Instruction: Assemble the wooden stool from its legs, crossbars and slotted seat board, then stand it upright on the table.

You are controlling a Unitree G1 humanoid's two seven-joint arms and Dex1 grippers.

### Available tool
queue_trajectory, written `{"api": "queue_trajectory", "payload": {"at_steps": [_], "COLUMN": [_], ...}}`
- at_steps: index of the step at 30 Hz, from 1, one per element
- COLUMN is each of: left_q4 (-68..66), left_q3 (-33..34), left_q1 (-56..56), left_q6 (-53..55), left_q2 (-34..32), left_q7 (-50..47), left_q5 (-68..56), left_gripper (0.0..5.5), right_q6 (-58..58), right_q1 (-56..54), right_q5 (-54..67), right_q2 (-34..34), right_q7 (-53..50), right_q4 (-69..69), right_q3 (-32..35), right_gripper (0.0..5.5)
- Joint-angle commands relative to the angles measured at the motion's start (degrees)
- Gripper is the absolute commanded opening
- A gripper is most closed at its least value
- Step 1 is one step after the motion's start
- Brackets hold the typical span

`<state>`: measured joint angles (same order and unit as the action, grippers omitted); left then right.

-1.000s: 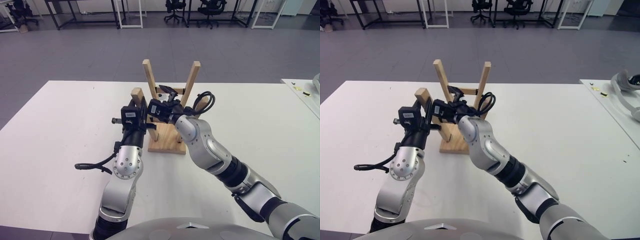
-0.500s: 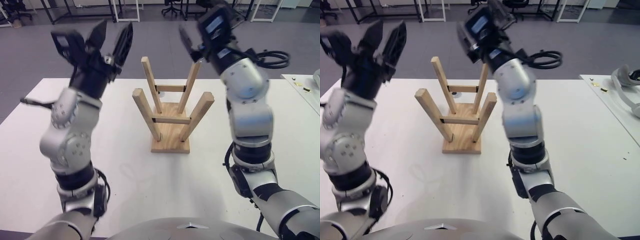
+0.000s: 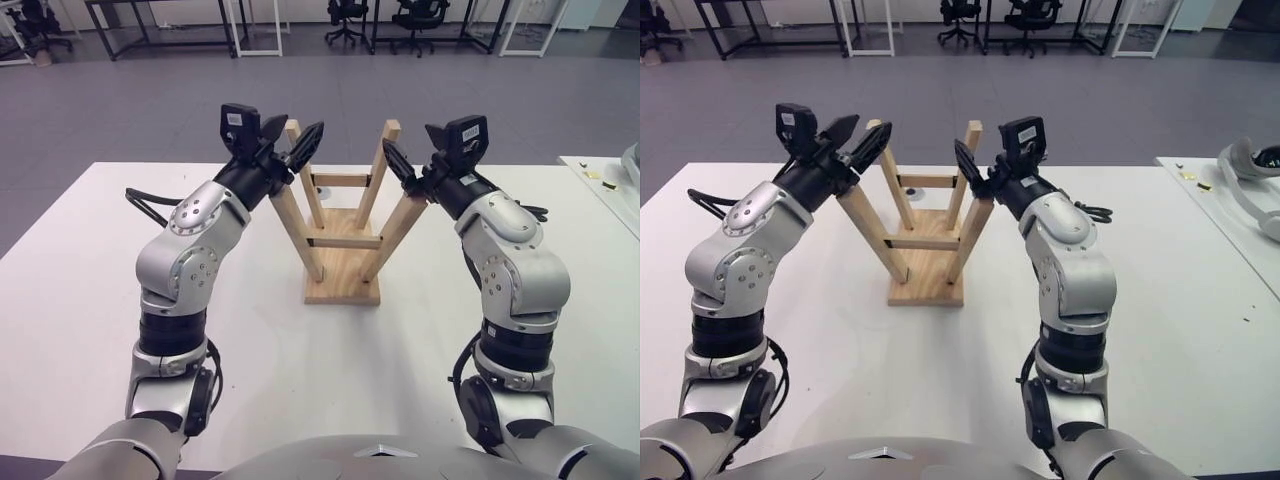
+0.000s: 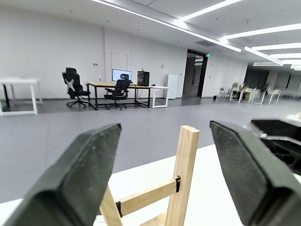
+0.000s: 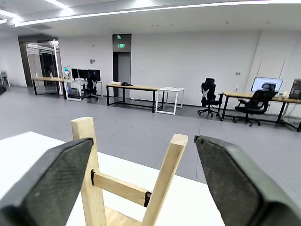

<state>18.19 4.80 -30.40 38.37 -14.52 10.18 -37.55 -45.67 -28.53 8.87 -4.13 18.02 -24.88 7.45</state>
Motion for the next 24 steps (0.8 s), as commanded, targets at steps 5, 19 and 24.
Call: {"api": "queue_trajectory", "payload": {"at_steps": [5,19,24], "left_q4": [3.69,-3.85,-7.93], "left_q3": [18.66,14.29,9.06], "left_q1": [-4.94,44.07,46.88], "left_q6": [2.45,-14.63,-14.63], "left_q2": [-3.70,-2.20,-4.30], "left_q7": [-5.75,-2.98,-2.42], "left_q5": [-14.07,14.52,22.15], "left_gripper": [3.48,3.48,3.48], "right_q6": [6.67,16.09,13.87], "right_q1": [-2.65,7.81,-13.81], "right_q5": [6.16,-8.18,-2.73], "right_q2": [-4.99,-17.69,-12.97], "right_q7": [-3.53,15.31,3.33], "right_q4": [5.65,-5.45,-4.46], "right_q3": [12.26,-28.76,-5.75], "right_gripper": [4.03,4.03,4.03]}}
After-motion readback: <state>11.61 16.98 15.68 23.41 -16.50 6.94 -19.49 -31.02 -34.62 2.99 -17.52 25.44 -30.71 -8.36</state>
